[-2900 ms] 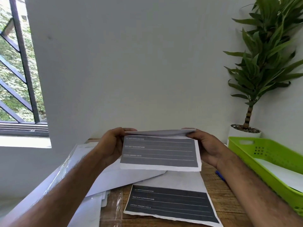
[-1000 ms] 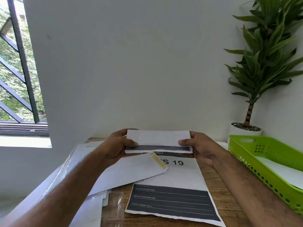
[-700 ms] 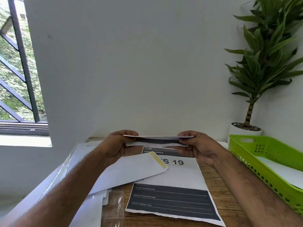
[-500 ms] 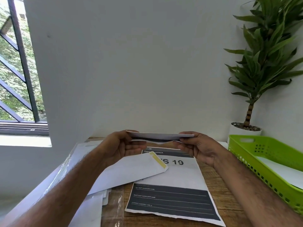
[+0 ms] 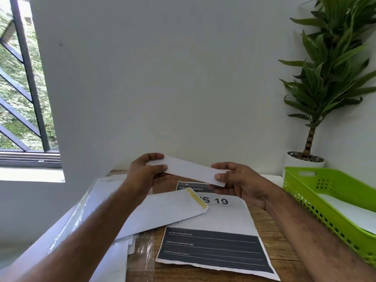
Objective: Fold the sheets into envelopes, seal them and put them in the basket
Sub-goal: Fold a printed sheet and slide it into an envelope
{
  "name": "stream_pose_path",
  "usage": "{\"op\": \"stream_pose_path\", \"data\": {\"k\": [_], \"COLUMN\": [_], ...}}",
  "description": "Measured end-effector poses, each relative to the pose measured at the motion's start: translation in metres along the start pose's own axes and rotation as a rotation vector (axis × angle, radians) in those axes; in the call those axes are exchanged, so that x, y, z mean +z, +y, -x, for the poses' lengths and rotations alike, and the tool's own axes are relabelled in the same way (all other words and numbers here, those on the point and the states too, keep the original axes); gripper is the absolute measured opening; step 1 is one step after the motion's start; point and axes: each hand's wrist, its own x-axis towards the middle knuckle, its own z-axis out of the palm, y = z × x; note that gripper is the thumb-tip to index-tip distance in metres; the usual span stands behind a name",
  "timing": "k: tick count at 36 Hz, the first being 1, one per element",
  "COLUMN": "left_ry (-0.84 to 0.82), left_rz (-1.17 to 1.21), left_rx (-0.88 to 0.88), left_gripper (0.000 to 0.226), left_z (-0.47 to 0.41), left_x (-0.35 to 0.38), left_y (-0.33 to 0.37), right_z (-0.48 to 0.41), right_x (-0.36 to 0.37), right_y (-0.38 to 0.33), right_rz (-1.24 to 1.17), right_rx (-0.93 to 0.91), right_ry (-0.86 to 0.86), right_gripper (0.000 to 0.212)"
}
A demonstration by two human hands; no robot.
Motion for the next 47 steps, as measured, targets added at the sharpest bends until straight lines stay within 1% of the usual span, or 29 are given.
{"op": "stream_pose_path", "data": {"k": [6,9,12,15,17,19,20,21,23,28,31,33,35,37,39,40,42,43,44,47], "left_ry": [0.000,-0.013,-0.058,-0.142,-0.243,-0.354,-0.416,-0.482,-0.585,-0.679,-0.713,-0.682,-0.641,-0.590,-0.523,-0.487,-0.425,-0.398,-0.378,-0.338], "left_rz": [0.041,-0.014,-0.287,-0.664,-0.949,-1.230,-1.329,-1.385,-1.428,-1.418,-1.531,-1.657,-1.713,-1.659,-1.556,-1.509,-1.454,-1.453,-1.466,-1.527], "left_rx": [0.049,0.092,0.166,0.206,0.169,0.055,-0.014,-0.069,-0.120,-0.117,-0.121,-0.076,-0.011,0.016,0.022,0.028,0.063,0.084,0.099,0.121], "left_gripper": [0.036,0.048,0.073,0.111,0.133,0.143,0.142,0.135,0.118,0.090,0.081,0.076,0.069,0.067,0.064,0.059,0.037,0.026,0.022,0.030], "left_z": [0.013,0.016,0.011,0.007,0.008,0.011,0.012,0.013,0.015,0.016,0.015,0.015,0.016,0.016,0.014,0.012,0.012,0.012,0.012,0.015], "left_x": [0.017,0.021,0.018,0.014,0.012,0.009,0.008,0.008,0.008,0.011,0.011,0.011,0.009,0.006,0.003,0.003,0.004,0.005,0.007,0.011], "left_y": [-0.006,-0.007,-0.008,-0.007,-0.009,-0.011,-0.012,-0.013,-0.014,-0.015,-0.017,-0.018,-0.017,-0.016,-0.016,-0.017,-0.022,-0.025,-0.029,-0.035], "right_z": [-0.005,-0.006,-0.007,-0.007,-0.007,-0.008,-0.008,-0.008,-0.006,-0.006,-0.007,-0.008,-0.008,-0.008,-0.007,-0.006,-0.005,-0.004,-0.004,-0.005], "right_x": [0.007,0.006,0.003,-0.004,-0.013,-0.024,-0.029,-0.034,-0.041,-0.055,-0.062,-0.065,-0.068,-0.067,-0.065,-0.064,-0.061,-0.060,-0.058,-0.056], "right_y": [0.007,0.011,0.013,0.008,0.005,0.003,0.003,0.002,0.002,0.006,0.011,0.014,0.015,0.014,0.013,0.013,0.013,0.013,0.014,0.015], "right_rz": [-0.130,-0.166,-0.149,-0.136,-0.119,-0.114,-0.120,-0.128,-0.129,-0.032,0.044,0.104,0.143,0.177,0.224,0.245,0.267,0.266,0.258,0.209], "right_rx": [0.032,0.065,0.077,0.055,0.038,0.041,0.051,0.066,0.108,0.224,0.310,0.352,0.377,0.390,0.394,0.393,0.386,0.378,0.366,0.319], "right_ry": [0.212,0.258,0.294,0.341,0.375,0.399,0.404,0.403,0.380,0.327,0.328,0.339,0.353,0.356,0.357,0.352,0.329,0.315,0.301,0.271], "right_gripper": [0.026,0.013,0.008,0.007,0.006,0.005,0.003,0.002,0.002,0.003,0.006,0.011,0.017,0.021,0.021,0.022,0.026,0.028,0.029,0.027]}}
